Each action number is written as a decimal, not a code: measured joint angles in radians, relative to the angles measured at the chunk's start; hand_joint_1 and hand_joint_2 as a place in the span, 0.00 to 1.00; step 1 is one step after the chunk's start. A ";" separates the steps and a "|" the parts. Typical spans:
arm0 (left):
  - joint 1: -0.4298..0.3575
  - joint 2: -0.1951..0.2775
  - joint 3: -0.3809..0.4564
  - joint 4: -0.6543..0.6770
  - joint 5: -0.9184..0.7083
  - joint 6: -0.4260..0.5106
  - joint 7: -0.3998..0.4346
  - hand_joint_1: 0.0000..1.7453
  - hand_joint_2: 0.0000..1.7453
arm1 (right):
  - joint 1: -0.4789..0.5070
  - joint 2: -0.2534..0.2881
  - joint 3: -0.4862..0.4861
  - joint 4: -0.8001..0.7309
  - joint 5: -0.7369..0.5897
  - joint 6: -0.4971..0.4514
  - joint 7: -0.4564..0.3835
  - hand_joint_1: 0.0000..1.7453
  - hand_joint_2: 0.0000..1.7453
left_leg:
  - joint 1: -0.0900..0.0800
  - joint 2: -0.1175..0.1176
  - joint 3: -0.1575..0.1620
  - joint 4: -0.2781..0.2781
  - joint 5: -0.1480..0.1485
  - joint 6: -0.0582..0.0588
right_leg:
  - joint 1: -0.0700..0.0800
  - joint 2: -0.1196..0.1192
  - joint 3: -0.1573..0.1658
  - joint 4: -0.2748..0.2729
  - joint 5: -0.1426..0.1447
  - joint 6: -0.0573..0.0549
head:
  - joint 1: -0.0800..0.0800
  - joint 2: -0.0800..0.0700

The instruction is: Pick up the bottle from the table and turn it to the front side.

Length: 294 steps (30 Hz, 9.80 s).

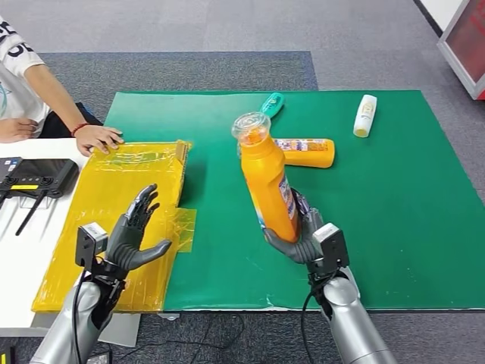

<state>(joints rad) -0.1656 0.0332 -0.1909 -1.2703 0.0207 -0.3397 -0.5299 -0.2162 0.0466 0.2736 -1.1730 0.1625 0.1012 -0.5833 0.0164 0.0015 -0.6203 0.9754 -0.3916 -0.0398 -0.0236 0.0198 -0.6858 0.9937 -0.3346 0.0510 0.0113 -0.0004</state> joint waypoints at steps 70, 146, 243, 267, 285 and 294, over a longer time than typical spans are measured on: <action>-0.277 0.080 -0.239 0.082 0.344 -0.374 0.182 0.00 1.00 | -0.101 0.064 0.309 0.139 0.147 -0.155 0.015 1.00 1.00 | 0.000 0.000 -0.001 0.000 0.001 -0.001 | 0.000 0.000 -0.001 0.000 0.001 0.000 | 0.000 0.000; -0.251 0.117 -0.242 0.110 0.291 -0.413 0.107 0.00 1.00 | -0.168 0.088 0.382 0.236 0.191 -0.099 0.112 1.00 1.00 | 0.000 0.000 -0.002 0.000 0.001 -0.001 | 0.000 0.000 -0.002 0.000 0.001 -0.001 | 0.000 0.000; -0.291 0.106 -0.283 0.086 0.291 -0.377 0.164 1.00 1.00 | -0.161 0.106 0.417 0.287 0.226 -0.179 0.127 0.83 1.00 | 0.000 0.000 -0.003 0.000 0.002 -0.001 | 0.000 0.000 -0.003 0.000 0.001 -0.001 | 0.000 0.000; -0.277 0.124 -0.284 0.085 0.267 -0.357 0.151 1.00 1.00 | -0.142 0.084 0.352 0.198 0.082 -0.092 0.087 0.00 1.00 | 0.000 0.001 -0.003 0.000 0.002 -0.001 | 0.000 0.000 -0.004 0.000 0.001 -0.001 | 0.000 0.000; -0.227 0.157 -0.282 0.045 0.243 -0.339 0.131 1.00 1.00 | -0.122 0.058 0.192 0.119 -0.165 0.095 0.034 0.00 1.00 | 0.000 0.001 -0.003 0.000 0.002 -0.001 | 0.000 0.001 -0.005 0.000 0.002 -0.002 | 0.000 0.000; -0.212 0.177 -0.279 0.005 0.178 -0.282 0.118 1.00 1.00 | -0.101 0.040 0.124 0.072 -0.174 0.096 0.033 0.00 1.00 | 0.000 0.001 -0.003 0.000 0.002 -0.001 | 0.000 0.001 -0.005 0.000 0.002 -0.002 | 0.000 0.000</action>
<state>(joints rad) -0.3781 0.2098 -0.4698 -1.2655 0.1983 -0.6217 -0.4123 -0.3172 0.0871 0.3976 -1.1013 -0.0115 0.1973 -0.5503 0.0165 0.0030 -0.6232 0.9754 -0.3891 -0.0411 -0.0231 0.0204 -0.6904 0.9940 -0.3325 0.0493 0.0112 -0.0004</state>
